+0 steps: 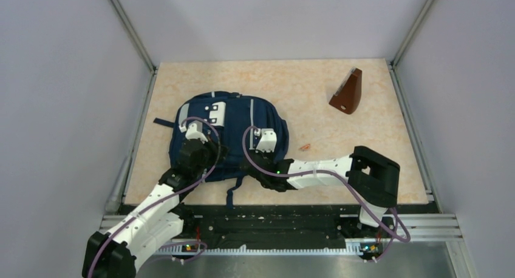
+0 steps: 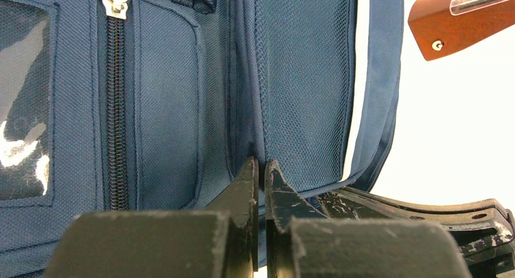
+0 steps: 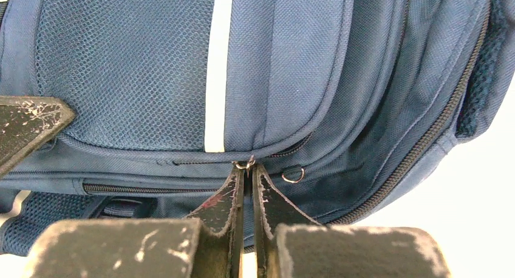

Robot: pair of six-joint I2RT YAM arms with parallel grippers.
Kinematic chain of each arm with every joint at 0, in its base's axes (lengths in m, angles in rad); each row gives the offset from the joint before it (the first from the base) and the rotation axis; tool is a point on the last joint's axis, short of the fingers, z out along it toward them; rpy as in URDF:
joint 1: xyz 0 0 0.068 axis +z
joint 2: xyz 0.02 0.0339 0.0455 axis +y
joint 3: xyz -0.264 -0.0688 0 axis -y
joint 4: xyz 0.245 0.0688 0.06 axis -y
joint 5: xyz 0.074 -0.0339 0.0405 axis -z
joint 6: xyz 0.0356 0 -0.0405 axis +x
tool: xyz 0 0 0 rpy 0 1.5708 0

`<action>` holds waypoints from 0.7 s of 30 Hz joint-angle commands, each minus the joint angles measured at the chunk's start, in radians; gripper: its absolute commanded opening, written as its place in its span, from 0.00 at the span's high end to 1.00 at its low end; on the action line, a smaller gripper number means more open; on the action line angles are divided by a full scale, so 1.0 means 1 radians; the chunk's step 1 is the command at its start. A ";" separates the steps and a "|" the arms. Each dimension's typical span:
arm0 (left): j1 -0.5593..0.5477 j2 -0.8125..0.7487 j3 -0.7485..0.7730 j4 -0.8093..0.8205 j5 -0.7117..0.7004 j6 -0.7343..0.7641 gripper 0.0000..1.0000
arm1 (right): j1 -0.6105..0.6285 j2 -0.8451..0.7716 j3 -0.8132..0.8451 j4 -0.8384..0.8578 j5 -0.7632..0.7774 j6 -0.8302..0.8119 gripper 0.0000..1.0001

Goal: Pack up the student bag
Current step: Zip the student bag at the center of the board.

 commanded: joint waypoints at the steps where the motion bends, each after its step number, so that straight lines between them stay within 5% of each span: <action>1: 0.005 -0.045 0.020 0.033 -0.043 0.018 1.00 | -0.006 -0.067 -0.023 -0.038 0.046 -0.045 1.00; 21: 0.015 -0.091 0.034 -0.059 -0.095 0.038 1.00 | -0.138 -0.190 -0.148 0.042 -0.216 -0.260 1.00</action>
